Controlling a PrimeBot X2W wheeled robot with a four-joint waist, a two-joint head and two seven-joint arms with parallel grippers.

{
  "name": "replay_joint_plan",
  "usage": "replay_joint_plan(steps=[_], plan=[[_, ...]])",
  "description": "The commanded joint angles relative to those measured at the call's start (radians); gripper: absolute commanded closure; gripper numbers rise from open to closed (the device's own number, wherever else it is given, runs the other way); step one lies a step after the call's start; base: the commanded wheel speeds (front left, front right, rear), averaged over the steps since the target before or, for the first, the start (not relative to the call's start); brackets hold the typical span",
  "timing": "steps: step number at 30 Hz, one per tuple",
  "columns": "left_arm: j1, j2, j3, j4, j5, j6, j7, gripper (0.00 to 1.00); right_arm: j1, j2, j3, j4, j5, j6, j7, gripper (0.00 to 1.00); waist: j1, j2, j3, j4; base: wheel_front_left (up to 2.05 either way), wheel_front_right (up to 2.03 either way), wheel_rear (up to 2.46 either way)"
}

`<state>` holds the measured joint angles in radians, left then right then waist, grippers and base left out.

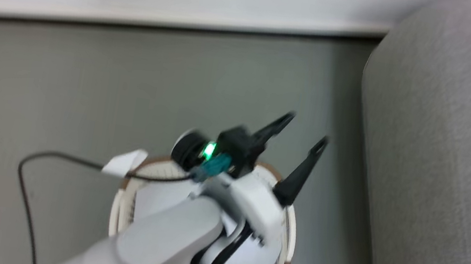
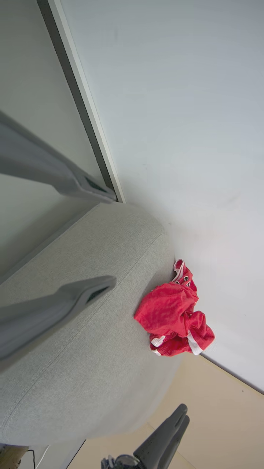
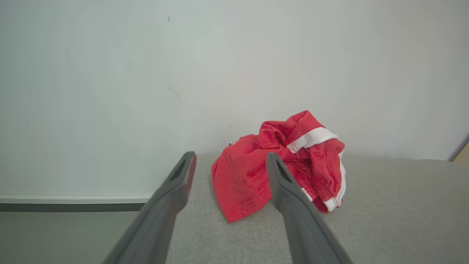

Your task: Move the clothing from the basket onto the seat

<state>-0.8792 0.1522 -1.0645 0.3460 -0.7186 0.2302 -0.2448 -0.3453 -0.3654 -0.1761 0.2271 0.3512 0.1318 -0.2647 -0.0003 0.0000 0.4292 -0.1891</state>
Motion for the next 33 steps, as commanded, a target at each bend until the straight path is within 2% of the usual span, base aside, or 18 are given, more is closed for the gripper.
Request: replay_joint_plan(steps=[1,7,12,13,18,21,24,29,33], plan=[[0.07,0.018,0.014,-0.006,-0.03,0.011,-0.01,0.0,0.08,0.03,0.004,-0.038,-0.023,-0.002,0.001,0.0,0.0003,0.0,-0.159,0.046,0.0,0.0,0.0],[0.274,0.077,0.079,-0.017,-0.058,0.035,-0.02,0.0,0.277,0.097,0.013,-0.137,-0.112,-0.002,0.001,0.0,0.0003,0.0,-0.315,0.117,0.0,0.0,0.0],[0.47,0.127,0.227,-0.071,-0.015,0.049,-0.02,0.0,0.408,0.195,0.037,-0.189,-0.14,-0.002,0.001,0.0,0.0003,0.0,-0.408,0.16,0.0,0.0,0.0],[0.47,0.127,0.227,-0.071,-0.015,0.049,-0.02,0.0,0.408,0.195,0.037,-0.189,-0.14,-0.002,0.001,0.0,0.0003,0.0,-0.408,0.16,0.0,0.0,0.0],[0.634,0.167,0.382,-0.105,0.066,0.04,-0.02,0.0,0.483,0.249,0.061,-0.199,-0.165,-0.002,0.001,0.0,0.0003,0.0,-0.441,0.18,0.0,0.0,0.0],[0.71,0.172,0.476,-0.116,0.128,0.017,-0.02,0.0,0.508,0.272,0.07,-0.194,-0.177,-0.002,0.001,0.0,0.0003,0.0,-0.451,0.187,0.0,0.0,0.0],[0.784,0.154,0.578,-0.12,0.19,-0.012,-0.02,0.0,0.523,0.286,0.08,-0.184,-0.187,-0.002,0.001,0.0,0.0003,0.0,-0.457,0.188,0.0,0.0,0.0],[0.876,0.101,0.726,-0.113,0.281,-0.094,-0.02,0.0,0.536,0.296,0.086,-0.173,-0.194,-0.002,0.001,0.0,0.0003,0.0,-0.467,0.184,0.0,0.0,0.0],[0.918,0.05,0.827,-0.102,0.356,-0.143,-0.02,0.0,0.536,0.299,0.09,-0.168,-0.192,-0.002,0.001,0.0,0.0003,0.0,-0.474,0.179,0.0,0.0,0.0]])
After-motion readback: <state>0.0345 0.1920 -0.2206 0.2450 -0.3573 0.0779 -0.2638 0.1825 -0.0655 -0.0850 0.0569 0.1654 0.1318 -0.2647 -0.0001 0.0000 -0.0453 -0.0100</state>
